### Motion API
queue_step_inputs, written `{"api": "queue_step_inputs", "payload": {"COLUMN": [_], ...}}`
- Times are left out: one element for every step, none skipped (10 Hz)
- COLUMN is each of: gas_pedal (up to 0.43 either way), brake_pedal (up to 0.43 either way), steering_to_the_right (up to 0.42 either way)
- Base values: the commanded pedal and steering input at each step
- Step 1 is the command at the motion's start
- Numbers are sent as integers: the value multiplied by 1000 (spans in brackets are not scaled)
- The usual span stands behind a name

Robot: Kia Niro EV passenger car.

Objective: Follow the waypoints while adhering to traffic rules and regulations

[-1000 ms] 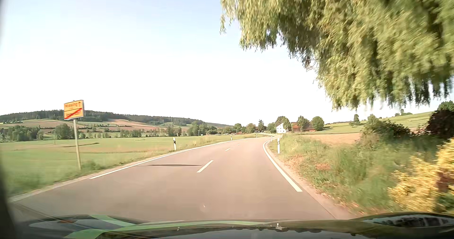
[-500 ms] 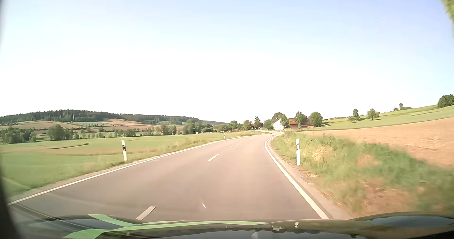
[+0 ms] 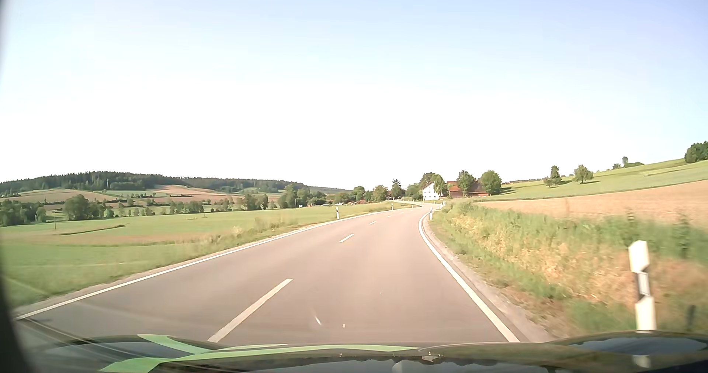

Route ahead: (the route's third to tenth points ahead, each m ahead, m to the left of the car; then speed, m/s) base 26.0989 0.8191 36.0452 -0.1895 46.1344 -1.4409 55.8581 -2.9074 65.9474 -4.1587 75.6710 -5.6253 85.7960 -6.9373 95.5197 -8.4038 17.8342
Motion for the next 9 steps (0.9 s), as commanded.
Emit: {"api": "queue_step_inputs", "payload": {"gas_pedal": [130,130,130,130,130,130,130,130,130], "brake_pedal": [0,0,0,0,0,0,0,0,0], "steering_to_the_right": [5,5,6,6,7,9,11,14,15]}}
